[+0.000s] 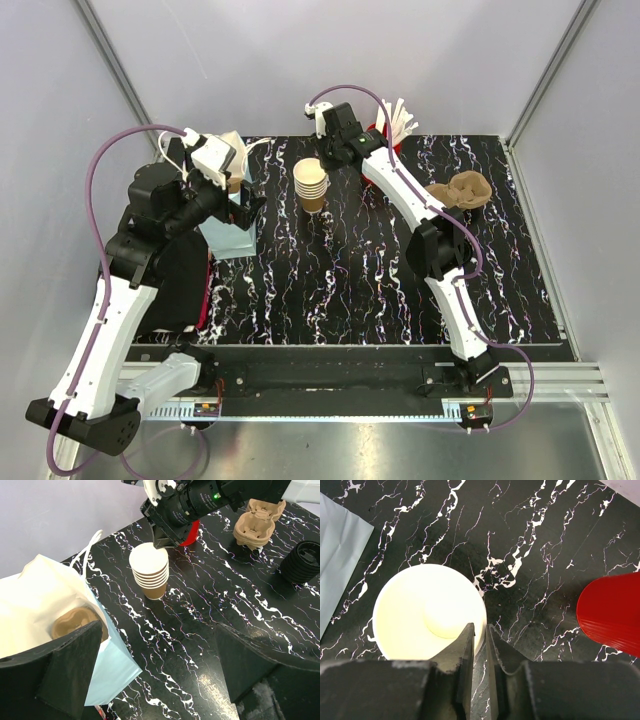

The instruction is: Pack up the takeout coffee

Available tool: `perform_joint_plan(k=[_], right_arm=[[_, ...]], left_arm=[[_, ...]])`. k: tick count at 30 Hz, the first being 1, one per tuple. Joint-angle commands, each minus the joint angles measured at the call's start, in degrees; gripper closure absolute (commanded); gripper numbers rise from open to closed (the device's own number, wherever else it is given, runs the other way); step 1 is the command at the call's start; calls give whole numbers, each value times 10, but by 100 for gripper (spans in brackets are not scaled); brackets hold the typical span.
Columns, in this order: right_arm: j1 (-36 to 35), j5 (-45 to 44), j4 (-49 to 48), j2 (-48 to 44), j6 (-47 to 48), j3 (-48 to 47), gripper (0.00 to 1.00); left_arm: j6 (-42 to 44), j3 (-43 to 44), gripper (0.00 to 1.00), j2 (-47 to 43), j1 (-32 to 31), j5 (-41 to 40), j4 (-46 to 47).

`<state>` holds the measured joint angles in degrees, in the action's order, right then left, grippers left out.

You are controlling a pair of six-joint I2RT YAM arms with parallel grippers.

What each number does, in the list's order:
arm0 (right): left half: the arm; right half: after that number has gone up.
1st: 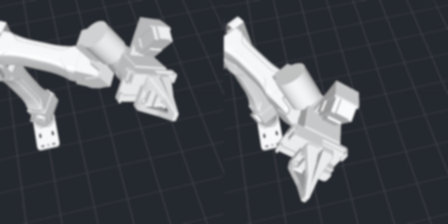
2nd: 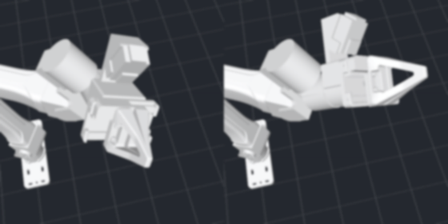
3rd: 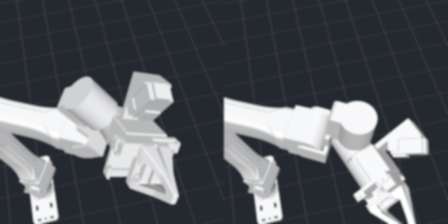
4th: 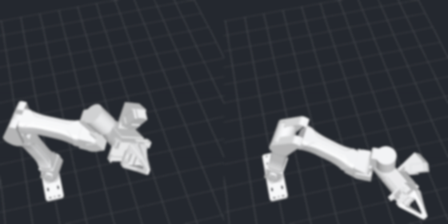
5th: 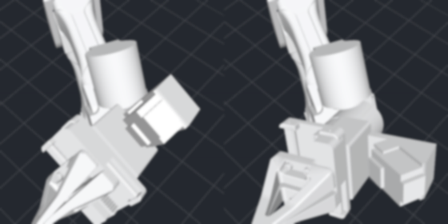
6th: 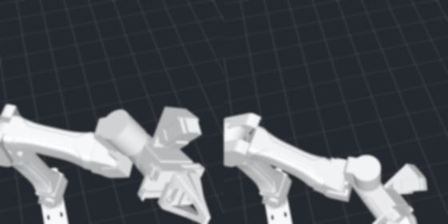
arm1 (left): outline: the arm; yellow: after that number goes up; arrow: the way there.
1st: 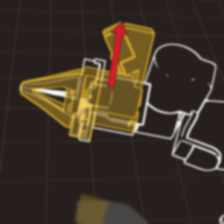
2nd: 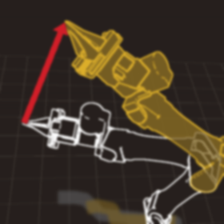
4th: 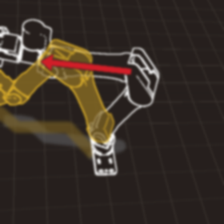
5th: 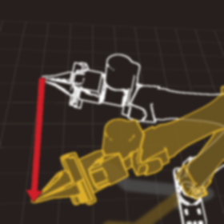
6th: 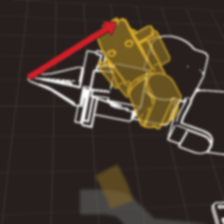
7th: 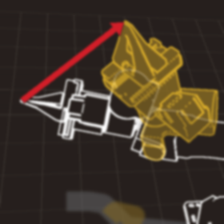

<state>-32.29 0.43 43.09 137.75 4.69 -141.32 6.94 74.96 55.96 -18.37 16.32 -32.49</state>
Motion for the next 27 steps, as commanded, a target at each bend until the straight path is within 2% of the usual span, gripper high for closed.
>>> perform_joint_plan(k=[1,12,27], right_arm=[[-5,-9,-12,-4,1,-18,80],[-6,-6,-11,-12,-3,-18,100],[-5,20,-7,-48,-8,-40,100]], left_arm=[[-6,3,1,-9,3,17,27],[-7,5,1,-9,2,21,25],[-9,5,1,-9,2,24,25]])
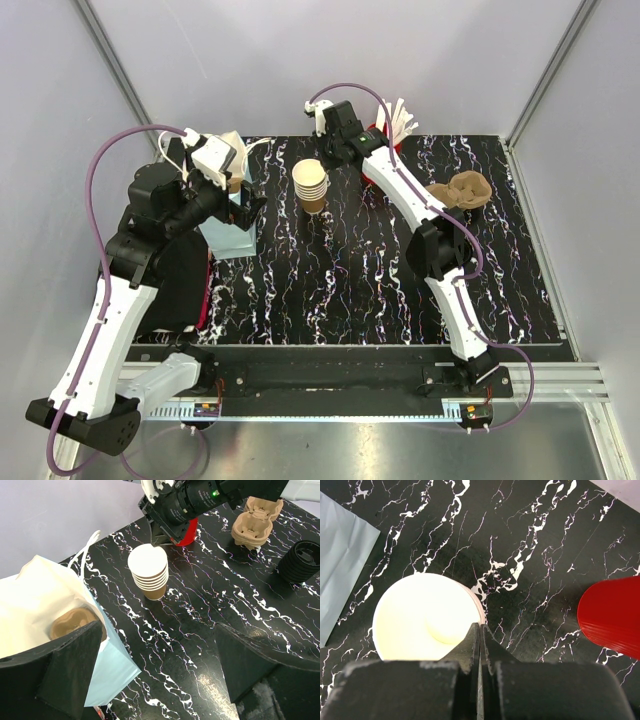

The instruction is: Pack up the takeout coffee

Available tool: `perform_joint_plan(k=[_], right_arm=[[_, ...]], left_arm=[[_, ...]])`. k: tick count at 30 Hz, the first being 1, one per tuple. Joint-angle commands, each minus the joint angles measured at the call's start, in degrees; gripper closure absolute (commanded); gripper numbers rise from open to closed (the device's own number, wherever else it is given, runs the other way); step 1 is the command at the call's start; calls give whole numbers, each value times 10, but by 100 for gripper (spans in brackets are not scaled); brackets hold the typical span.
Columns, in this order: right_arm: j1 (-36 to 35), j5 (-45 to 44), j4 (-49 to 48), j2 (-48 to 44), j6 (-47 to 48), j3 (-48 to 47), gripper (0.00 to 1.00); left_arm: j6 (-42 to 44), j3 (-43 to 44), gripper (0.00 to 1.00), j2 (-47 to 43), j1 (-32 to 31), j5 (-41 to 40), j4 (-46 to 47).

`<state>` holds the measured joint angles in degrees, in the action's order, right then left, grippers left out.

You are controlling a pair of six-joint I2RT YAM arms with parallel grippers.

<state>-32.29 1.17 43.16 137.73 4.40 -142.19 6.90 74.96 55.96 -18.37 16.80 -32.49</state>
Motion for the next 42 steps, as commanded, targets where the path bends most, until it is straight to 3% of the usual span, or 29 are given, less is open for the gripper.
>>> perform_joint_plan(k=[1,13,29,35,42], right_arm=[[-5,15,-9,-49,-5,-33,100],[-6,23,-7,-76,-9,-45,100],[-5,49,5,-182,-18,-32,100],[-1,85,7,-277,-1,73,100],[-1,103,-39,-410,37,310,100]], left_arm=[[-8,5,1,-8,2,19,25],[-9,9,1,-4,3,23,24],[-9,15,1,-3,2,22,23],[-7,15,1,-3,3,21,23],[10,19,1,5,0,23,18]])
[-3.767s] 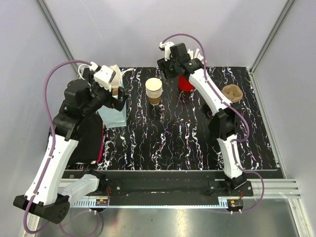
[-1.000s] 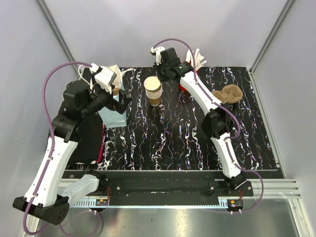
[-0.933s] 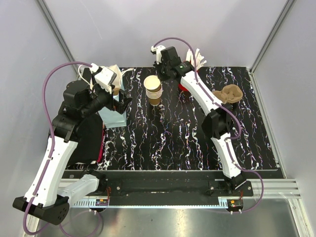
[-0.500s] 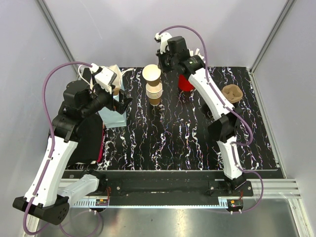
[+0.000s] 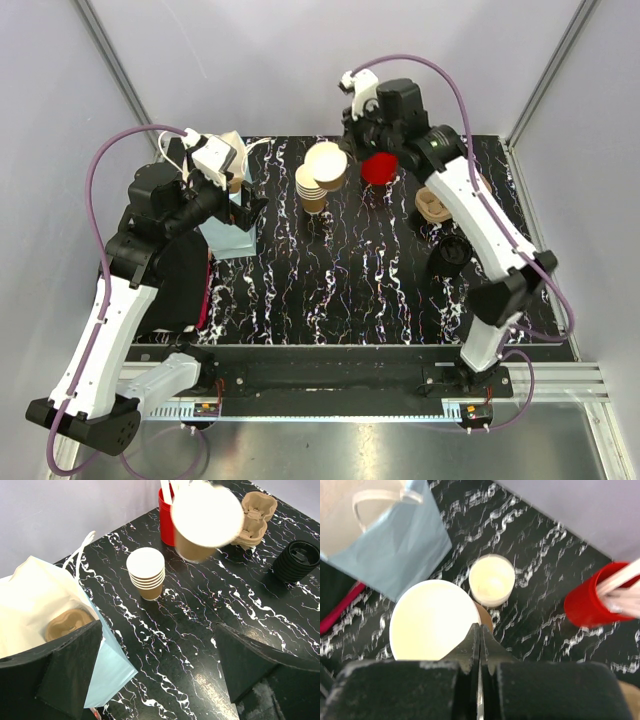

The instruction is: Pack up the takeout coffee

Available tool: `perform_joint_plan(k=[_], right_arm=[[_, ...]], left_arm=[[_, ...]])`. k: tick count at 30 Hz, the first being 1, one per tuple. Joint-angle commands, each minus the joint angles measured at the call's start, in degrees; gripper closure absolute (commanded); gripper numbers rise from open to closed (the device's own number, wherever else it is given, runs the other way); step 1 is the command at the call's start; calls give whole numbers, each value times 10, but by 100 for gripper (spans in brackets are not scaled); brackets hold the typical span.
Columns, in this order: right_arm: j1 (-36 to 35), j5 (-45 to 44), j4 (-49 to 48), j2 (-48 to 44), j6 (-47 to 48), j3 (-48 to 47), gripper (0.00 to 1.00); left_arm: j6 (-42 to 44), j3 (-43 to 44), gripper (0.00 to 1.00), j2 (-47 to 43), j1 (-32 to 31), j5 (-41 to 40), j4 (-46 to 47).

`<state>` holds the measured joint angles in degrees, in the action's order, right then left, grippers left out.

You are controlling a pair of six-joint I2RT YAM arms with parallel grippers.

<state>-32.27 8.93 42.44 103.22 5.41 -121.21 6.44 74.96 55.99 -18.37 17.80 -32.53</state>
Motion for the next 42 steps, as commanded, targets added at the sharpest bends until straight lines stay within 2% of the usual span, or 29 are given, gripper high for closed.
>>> perform_joint_plan(k=[1,5,9,14,27,37,42], right_arm=[[-1,28,-47,-95,34,125,100],[5,47,-83,-160,39,268,100],[10,67,-120,-203,40,370,100],[19,91,-169,-196,40,458,100],[56,198,-272,-118,14,494,100],[69,262,-289,-77,0,516,100],[75,262,-289,-68,-8,520,100]], left_arm=[[20,19,1,7,-1,17,14],[44,15,1,19,-25,15,5],[63,5,1,32,-39,26,5],[66,-18,1,48,-47,44,18],[88,-85,1,48,-53,39,75],[76,-118,1,35,-53,48,111],[72,-115,1,34,-54,47,110]])
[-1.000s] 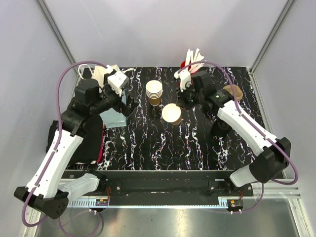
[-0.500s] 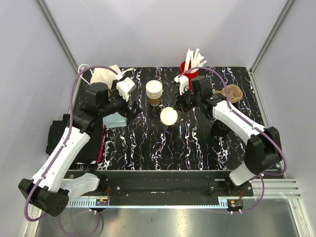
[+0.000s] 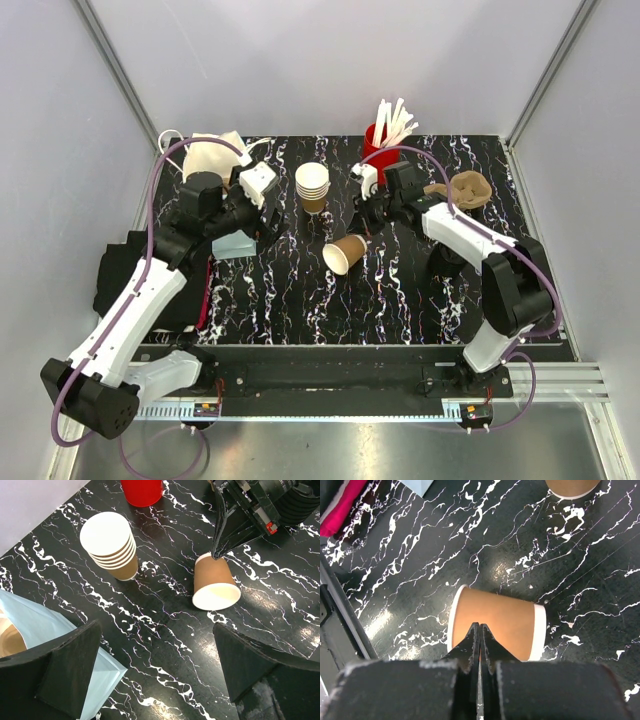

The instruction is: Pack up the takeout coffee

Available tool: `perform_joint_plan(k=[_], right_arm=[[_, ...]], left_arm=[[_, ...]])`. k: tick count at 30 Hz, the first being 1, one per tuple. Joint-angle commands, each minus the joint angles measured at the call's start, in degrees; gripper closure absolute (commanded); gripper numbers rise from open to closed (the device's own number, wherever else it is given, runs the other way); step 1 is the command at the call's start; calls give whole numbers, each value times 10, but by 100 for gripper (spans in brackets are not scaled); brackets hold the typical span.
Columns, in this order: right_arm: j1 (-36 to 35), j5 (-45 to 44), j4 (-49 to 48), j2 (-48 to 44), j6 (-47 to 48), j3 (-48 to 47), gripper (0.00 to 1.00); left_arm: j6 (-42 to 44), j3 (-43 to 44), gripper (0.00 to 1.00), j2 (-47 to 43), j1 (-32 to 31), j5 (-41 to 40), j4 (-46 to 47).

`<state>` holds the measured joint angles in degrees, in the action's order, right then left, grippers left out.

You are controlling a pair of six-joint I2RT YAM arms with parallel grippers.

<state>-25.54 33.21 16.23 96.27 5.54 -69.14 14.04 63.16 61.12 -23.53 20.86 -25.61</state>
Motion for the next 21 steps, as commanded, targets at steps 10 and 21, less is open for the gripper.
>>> perform_joint_plan(k=[10,21], right_arm=[[-1,-74,15,-48,43,-14,57],[-112,-222,58,-138,138,53,21]], left_arm=[[-9,1,1,-16,-2,6,41],[-16,-21,1,-29,7,-47,57]])
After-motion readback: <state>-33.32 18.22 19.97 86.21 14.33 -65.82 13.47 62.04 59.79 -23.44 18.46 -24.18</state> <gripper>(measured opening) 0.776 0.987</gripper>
